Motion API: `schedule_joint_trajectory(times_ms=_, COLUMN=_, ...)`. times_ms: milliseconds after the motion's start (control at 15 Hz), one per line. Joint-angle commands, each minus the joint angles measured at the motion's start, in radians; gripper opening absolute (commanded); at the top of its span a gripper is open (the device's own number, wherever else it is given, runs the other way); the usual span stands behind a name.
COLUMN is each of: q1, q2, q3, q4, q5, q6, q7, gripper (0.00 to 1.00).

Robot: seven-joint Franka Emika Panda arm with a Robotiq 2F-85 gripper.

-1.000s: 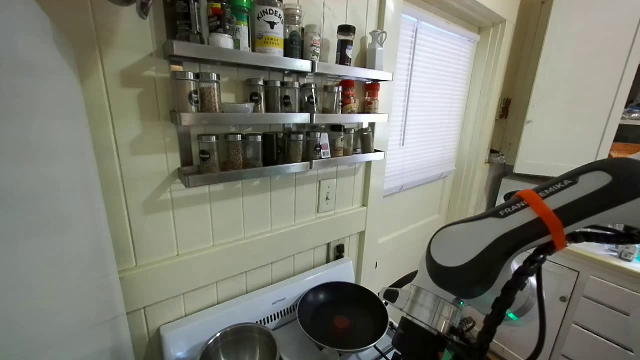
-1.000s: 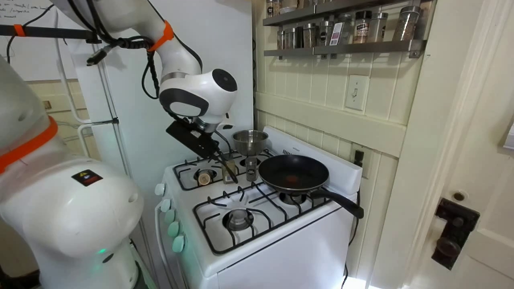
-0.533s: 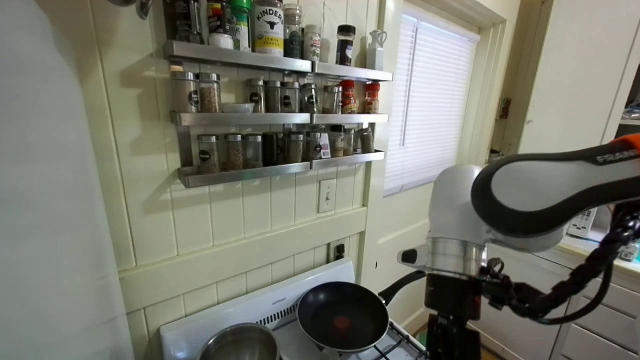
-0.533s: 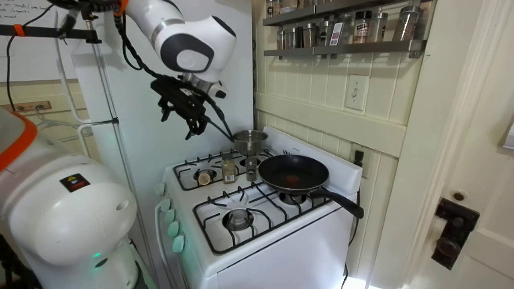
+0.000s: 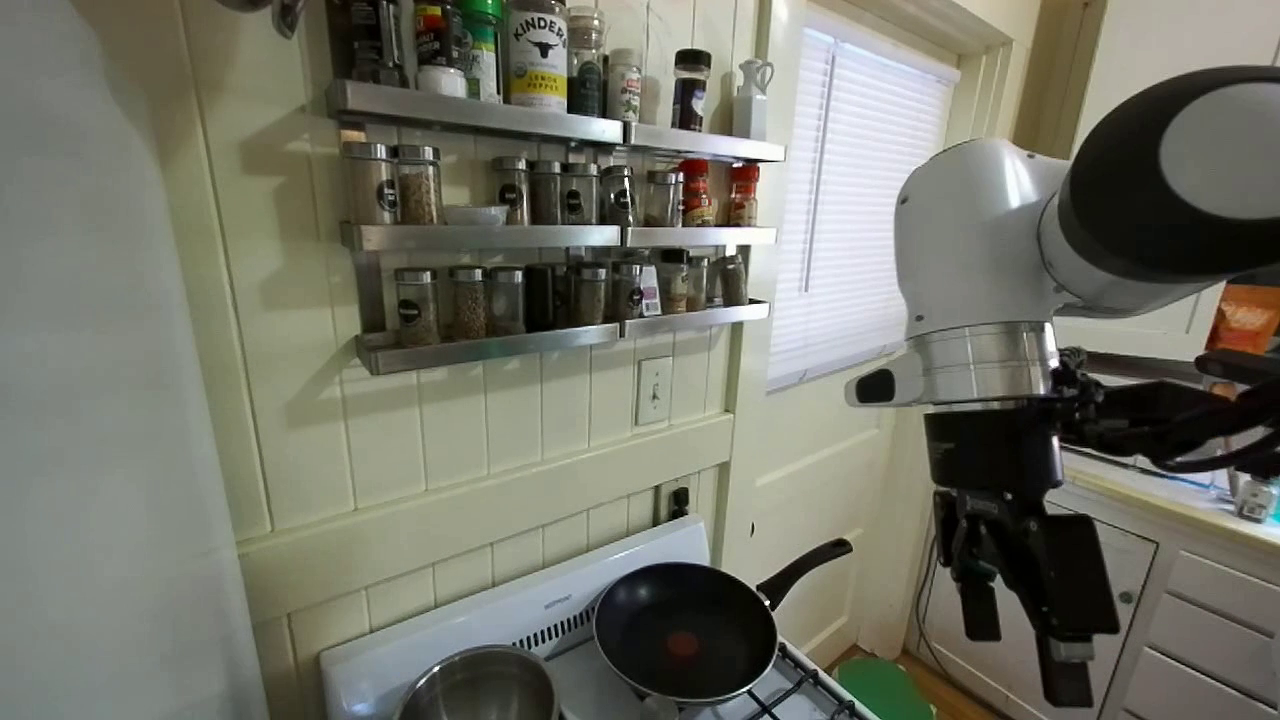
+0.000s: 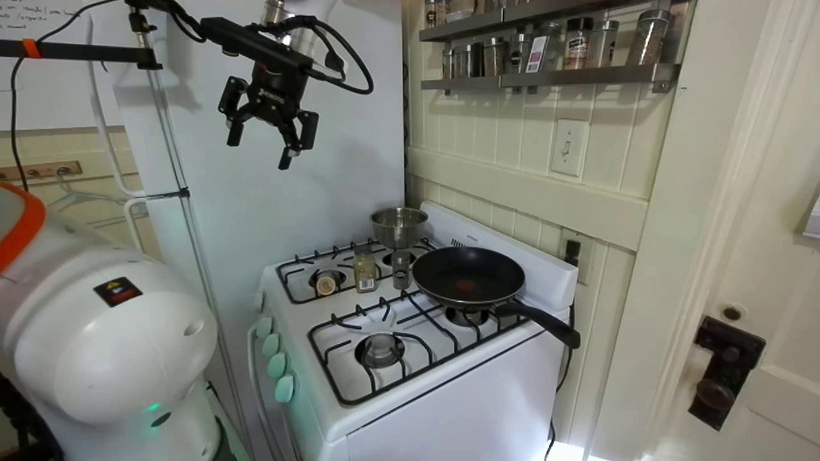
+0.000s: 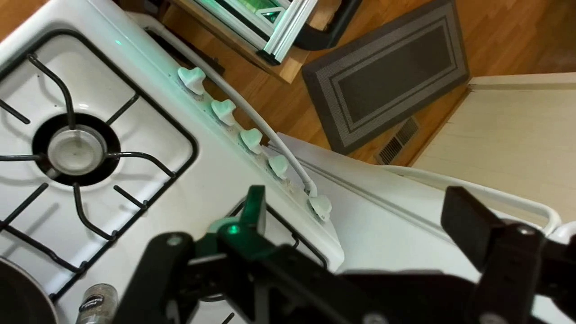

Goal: Move one spice bottle from the middle shelf to the stove

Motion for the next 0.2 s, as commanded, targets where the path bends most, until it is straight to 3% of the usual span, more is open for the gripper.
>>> schedule_joint_trajectory(times_ms=0, q1=0.013, q2=0.008, q3=-0.01, q4=0.001, q5=-0.009, q6=0.001, q7=0.006, gripper=1.0)
schedule_joint_trajectory(times_ms=133, q1=0.013, q2=0.021, q3=-0.01, q4=0.001, q5=-0.012, q6=0.001, q7=0.006, gripper=1.0)
